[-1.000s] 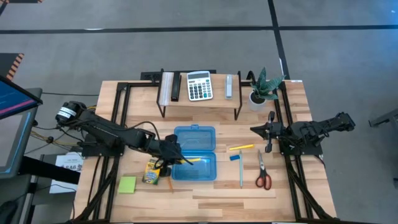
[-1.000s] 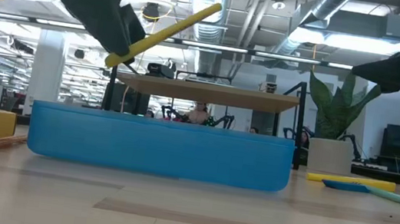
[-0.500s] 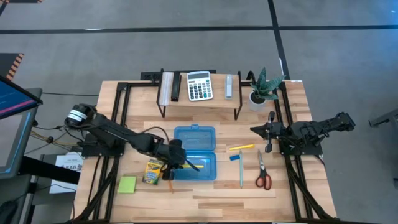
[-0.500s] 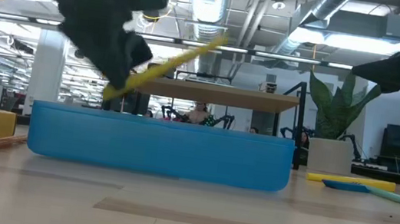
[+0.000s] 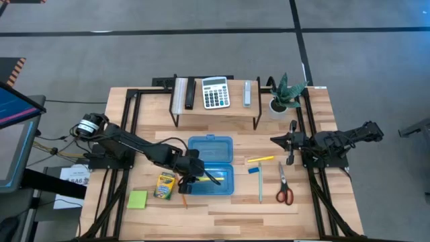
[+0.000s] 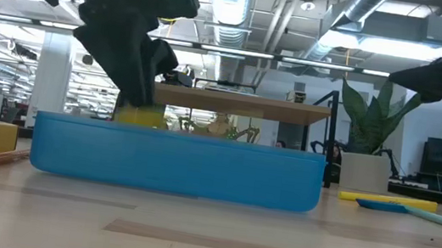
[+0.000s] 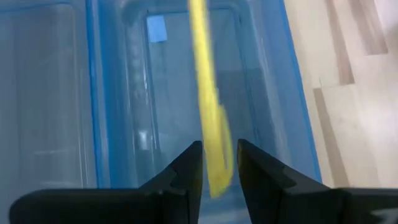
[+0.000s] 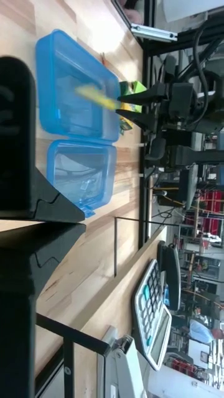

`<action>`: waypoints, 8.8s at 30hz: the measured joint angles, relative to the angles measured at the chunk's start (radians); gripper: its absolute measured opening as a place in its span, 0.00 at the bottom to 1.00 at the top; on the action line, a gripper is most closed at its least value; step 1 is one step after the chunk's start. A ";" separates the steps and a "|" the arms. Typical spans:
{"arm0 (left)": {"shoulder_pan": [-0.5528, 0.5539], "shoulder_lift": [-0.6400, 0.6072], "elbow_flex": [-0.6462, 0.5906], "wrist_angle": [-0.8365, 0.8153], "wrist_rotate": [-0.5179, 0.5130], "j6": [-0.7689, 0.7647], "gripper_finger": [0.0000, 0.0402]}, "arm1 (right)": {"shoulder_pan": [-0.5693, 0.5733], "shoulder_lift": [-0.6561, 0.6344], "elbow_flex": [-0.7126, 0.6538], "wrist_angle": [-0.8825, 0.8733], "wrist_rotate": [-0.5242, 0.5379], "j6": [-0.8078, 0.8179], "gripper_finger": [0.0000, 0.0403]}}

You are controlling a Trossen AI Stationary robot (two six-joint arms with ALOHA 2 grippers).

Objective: Pack school essentials
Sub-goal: Put the bottom yellow pen into the supply box, then put the yellow pen into the supply box

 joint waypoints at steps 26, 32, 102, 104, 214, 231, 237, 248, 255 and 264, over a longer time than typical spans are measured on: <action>-0.227 -0.223 -0.131 0.095 -0.333 -0.108 0.34 | 0.000 0.000 0.000 -0.001 0.000 0.000 0.08; -0.265 -0.265 -0.263 0.392 -0.365 -0.047 0.31 | 0.000 0.000 0.000 -0.001 0.000 0.000 0.08; -0.080 -0.575 -0.555 0.886 -0.291 0.037 0.25 | -0.004 0.000 -0.004 0.351 0.000 -0.012 0.08; -0.087 -0.575 -0.555 0.885 -0.299 0.030 0.25 | -0.006 0.002 0.008 0.360 0.000 -0.025 0.08; -0.111 -0.575 -0.555 0.839 -0.333 -0.008 0.25 | -0.169 1.320 0.515 -0.484 -0.394 0.314 0.15; -0.111 -0.575 -0.555 0.839 -0.334 -0.004 0.25 | -0.150 1.320 0.736 -0.420 -0.395 0.291 0.15; -0.111 -0.575 -0.555 0.839 -0.333 -0.005 0.25 | -0.099 1.354 0.821 -0.263 -0.446 0.259 0.15; -0.111 -0.575 -0.555 0.835 -0.334 -0.005 0.25 | -0.039 1.645 1.039 -0.238 -0.489 0.235 0.15; -0.111 -0.575 -0.555 0.834 -0.332 -0.013 0.25 | -0.052 1.842 1.202 -0.277 -0.527 0.235 0.15; -0.113 -0.575 -0.555 0.821 -0.323 -0.016 0.25 | -0.076 1.877 1.257 -0.327 -0.526 0.234 0.29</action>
